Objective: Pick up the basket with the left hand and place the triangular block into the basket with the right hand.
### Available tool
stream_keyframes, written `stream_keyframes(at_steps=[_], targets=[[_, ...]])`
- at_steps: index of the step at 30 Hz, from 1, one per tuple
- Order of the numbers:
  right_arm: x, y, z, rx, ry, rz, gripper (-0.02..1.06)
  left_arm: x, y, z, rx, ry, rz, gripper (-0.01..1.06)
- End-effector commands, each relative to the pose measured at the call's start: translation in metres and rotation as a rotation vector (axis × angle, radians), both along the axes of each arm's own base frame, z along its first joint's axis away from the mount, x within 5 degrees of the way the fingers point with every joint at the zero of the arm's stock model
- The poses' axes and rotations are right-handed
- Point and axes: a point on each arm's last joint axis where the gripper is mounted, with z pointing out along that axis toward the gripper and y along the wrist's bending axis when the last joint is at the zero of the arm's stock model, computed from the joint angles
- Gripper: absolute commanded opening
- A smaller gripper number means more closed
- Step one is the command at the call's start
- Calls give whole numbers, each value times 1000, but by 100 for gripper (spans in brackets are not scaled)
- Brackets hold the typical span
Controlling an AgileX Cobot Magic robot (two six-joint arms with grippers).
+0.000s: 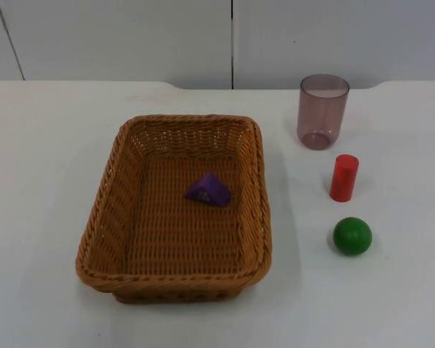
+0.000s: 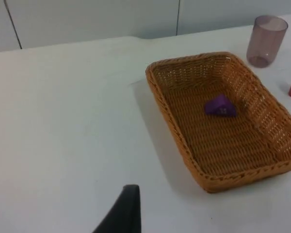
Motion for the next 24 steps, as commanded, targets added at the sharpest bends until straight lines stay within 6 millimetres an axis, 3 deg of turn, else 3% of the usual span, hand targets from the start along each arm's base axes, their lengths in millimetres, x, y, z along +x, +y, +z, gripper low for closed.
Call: stream_keyframes(at_steps=[1, 24], targets=[[0, 0, -2, 6, 5, -7, 91, 0, 2, -2, 22, 7, 5, 105], [0, 0, -2, 15, 13, -13, 91, 1, 3, -10, 33, 49, 16, 105]])
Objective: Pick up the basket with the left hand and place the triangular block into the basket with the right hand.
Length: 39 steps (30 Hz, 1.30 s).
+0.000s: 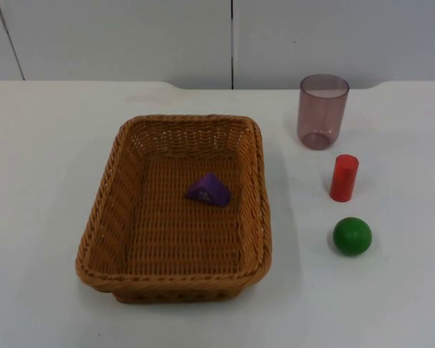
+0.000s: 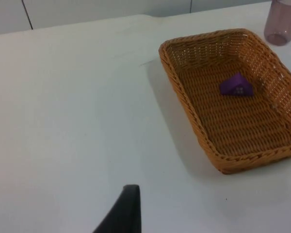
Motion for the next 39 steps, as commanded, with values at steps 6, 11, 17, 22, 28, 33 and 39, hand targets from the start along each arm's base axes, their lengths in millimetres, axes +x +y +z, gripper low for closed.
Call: stream_keyframes(at_steps=[6, 11, 17, 22, 28, 33, 39], targets=[[0, 0, 0, 4, -5, -2, 105, 0, 0, -1, -7, 4, 0, 105], [0, 0, 0, 4, -5, -2, 105, 0, 2, -1, -10, 7, 26, 105], [0, 0, 0, 3, -6, -2, 105, 0, 4, -1, -1, 7, 49, 105], [0, 0, 0, 3, -6, -2, 105, 0, 4, -1, -1, 7, 49, 105], [0, 0, 0, 6, -9, -2, 105, 0, 4, -1, -3, 7, 48, 105], [0, 0, 0, 6, -9, -72, 105, 0, 4, -1, -5, 8, 47, 105], [-1, 2, 0, 4, -10, -300, 105, 0, 4, -1, -5, 8, 47, 105]])
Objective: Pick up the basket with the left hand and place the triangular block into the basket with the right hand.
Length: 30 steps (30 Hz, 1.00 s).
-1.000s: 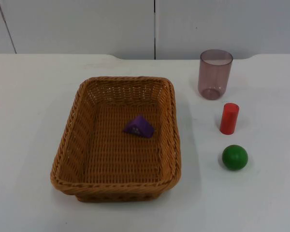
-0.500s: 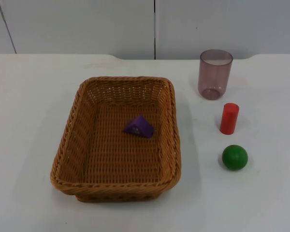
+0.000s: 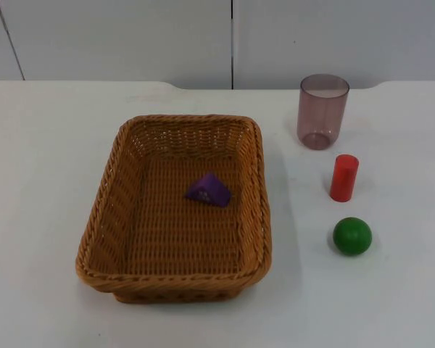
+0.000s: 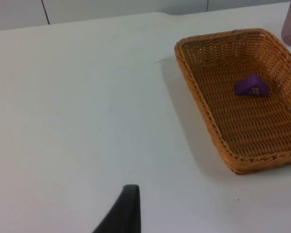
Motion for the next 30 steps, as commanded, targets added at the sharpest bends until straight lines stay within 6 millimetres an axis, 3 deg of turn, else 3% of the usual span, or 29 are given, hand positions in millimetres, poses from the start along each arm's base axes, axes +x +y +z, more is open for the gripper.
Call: stream_keyframes(at_steps=[1, 11, 30], targets=[[0, 1, 0, 3, -10, -85, 105, 0, 0, -1, -7, 3, 0, 105], [-1, 3, 0, 2, -11, -417, 105, 0, 0, -1, -7, 3, 0, 105], [-1, 4, 0, 8, -9, -463, 105, 0, 0, -1, -5, 3, 12, 105]])
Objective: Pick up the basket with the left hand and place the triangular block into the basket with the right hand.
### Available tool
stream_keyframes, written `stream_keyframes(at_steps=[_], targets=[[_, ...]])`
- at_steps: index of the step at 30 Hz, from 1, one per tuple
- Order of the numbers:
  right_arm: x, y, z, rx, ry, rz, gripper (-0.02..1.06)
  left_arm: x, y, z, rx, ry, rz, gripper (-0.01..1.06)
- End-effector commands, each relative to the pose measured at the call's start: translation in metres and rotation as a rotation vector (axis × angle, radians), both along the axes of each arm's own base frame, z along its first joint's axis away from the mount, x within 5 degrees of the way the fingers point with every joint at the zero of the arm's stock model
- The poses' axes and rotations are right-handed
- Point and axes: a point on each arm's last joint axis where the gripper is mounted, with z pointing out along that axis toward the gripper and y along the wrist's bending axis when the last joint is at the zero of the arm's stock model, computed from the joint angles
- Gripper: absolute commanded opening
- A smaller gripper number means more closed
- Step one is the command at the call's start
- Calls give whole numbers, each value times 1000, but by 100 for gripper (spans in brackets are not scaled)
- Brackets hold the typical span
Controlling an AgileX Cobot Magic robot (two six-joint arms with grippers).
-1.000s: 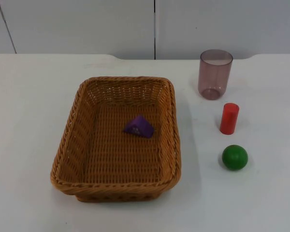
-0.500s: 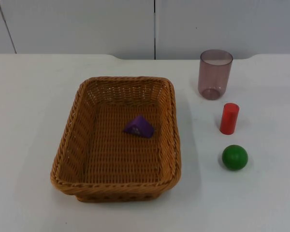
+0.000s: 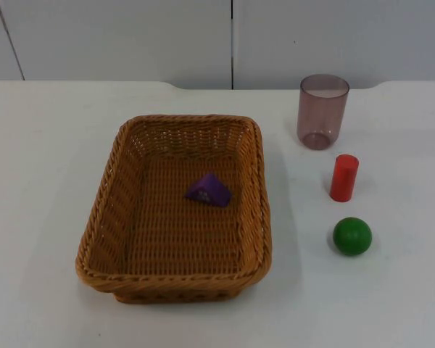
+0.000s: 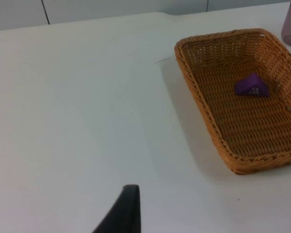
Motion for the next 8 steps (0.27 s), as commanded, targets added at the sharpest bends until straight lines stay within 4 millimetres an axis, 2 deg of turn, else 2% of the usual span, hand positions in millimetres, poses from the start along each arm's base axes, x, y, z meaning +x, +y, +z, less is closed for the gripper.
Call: stream_keyframes(at_steps=[1, 8], targets=[[0, 0, 0, 0, -11, -7, 105, 0, 0, -1, -3, 2, 33, 105], [0, 0, 0, 0, -11, -7, 105, 0, 0, -1, -3, 2, 129, 105]])
